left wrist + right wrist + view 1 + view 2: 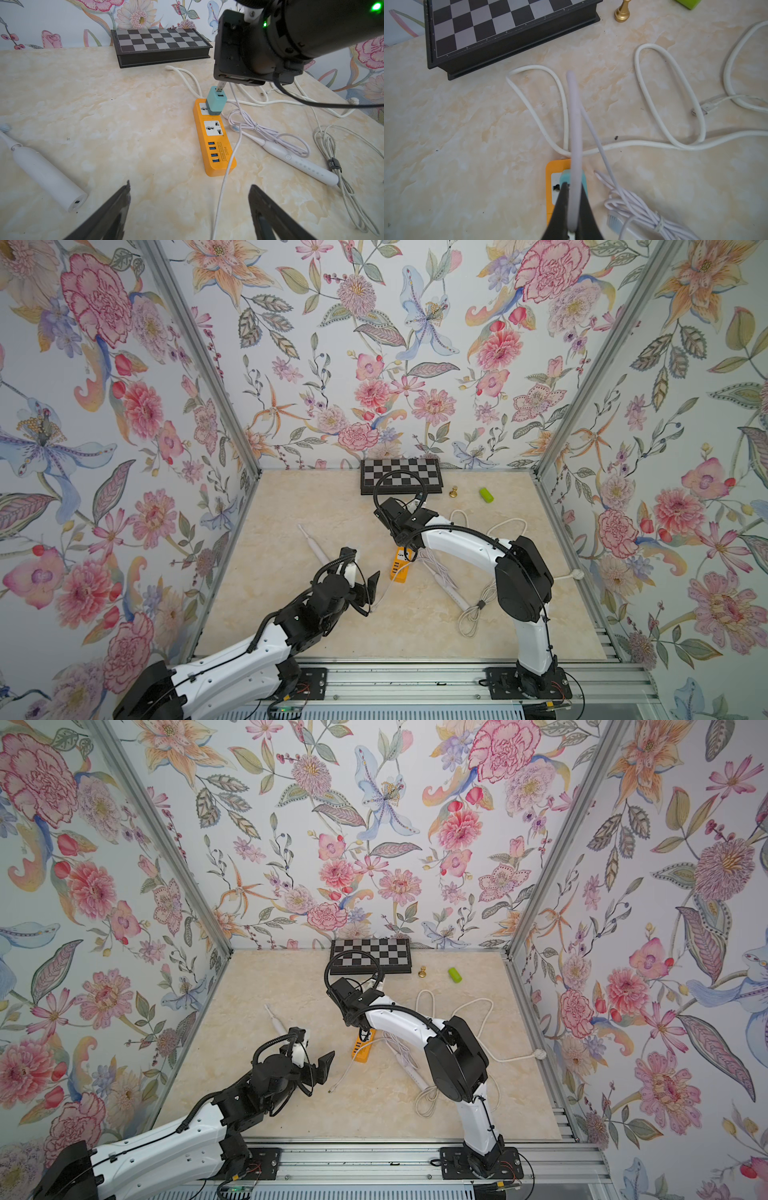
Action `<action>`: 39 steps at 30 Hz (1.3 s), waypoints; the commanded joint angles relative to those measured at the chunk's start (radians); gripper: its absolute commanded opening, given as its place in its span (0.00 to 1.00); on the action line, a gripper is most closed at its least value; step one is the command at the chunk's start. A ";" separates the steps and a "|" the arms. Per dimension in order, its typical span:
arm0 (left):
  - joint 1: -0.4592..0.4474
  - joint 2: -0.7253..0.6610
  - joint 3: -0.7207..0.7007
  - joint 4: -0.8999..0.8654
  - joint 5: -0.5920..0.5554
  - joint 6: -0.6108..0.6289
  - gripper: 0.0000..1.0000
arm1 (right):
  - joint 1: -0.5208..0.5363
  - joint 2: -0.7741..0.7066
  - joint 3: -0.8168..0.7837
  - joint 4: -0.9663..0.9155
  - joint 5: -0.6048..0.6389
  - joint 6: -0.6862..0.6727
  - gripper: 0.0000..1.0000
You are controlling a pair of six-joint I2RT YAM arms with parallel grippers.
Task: Charge the electric toothbrush
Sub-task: Insert the charging cable into the plug.
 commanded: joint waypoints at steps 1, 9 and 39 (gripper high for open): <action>0.011 -0.015 -0.015 -0.009 -0.016 -0.020 0.90 | -0.001 0.041 0.038 -0.052 0.056 0.026 0.00; 0.011 -0.023 -0.016 -0.011 -0.019 -0.019 0.92 | -0.006 0.083 0.061 -0.062 0.063 0.025 0.00; 0.012 -0.077 -0.044 -0.015 -0.038 -0.029 0.94 | 0.025 0.117 -0.046 -0.074 0.026 0.026 0.00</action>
